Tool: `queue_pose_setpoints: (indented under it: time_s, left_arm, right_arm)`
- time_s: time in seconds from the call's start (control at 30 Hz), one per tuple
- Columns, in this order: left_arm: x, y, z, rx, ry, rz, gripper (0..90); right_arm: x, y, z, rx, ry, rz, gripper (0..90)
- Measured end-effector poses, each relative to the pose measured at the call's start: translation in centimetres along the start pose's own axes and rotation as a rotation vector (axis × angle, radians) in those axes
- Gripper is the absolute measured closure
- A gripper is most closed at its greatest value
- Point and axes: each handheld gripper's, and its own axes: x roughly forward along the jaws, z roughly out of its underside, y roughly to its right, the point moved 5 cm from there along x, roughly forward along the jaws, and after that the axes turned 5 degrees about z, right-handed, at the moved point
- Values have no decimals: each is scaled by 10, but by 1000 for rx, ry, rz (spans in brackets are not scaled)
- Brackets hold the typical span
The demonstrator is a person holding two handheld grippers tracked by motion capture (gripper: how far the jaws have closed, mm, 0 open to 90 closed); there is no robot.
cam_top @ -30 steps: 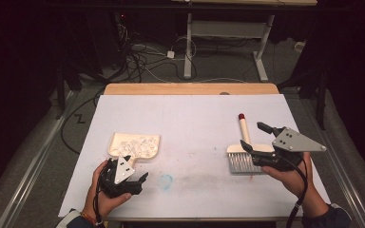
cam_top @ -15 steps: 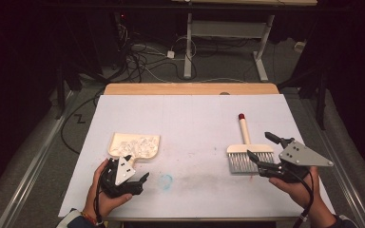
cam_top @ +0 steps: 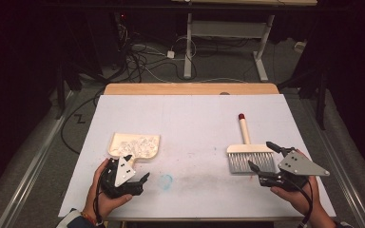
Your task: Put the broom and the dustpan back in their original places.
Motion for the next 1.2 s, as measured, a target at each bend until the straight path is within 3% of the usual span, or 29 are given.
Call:
queue_pose_setpoints:
  time_s: [0.37, 0.5, 0.67, 0.8, 0.9, 1.0, 1.2]
  left_arm:
    - [2, 2, 1, 3, -14, 12, 174]
    - [2, 2, 1, 10, -7, 16, 174]
    - [0, 3, -2, 29, -2, 1, 174]
    - [-1, 4, -2, 39, -5, -9, 174]
    - [-1, 5, -1, 42, -14, -26, 175]
    - [-2, 5, -2, 37, -2, -23, 175]
    - [-1, 5, -2, 45, -3, -17, 174]
  right_arm:
    - [-1, 7, 36, 28, -65, 36, 199]
    - [-2, 9, 43, 53, -53, 54, 191]
    - [-6, 8, 37, 73, -9, 40, 188]
    - [-7, 6, 34, 69, -8, 42, 189]
    - [-10, 5, 31, 31, -11, 125, 203]
    - [-11, 5, 30, 58, 0, 109, 200]
    - [-10, 4, 30, 46, -1, 101, 199]
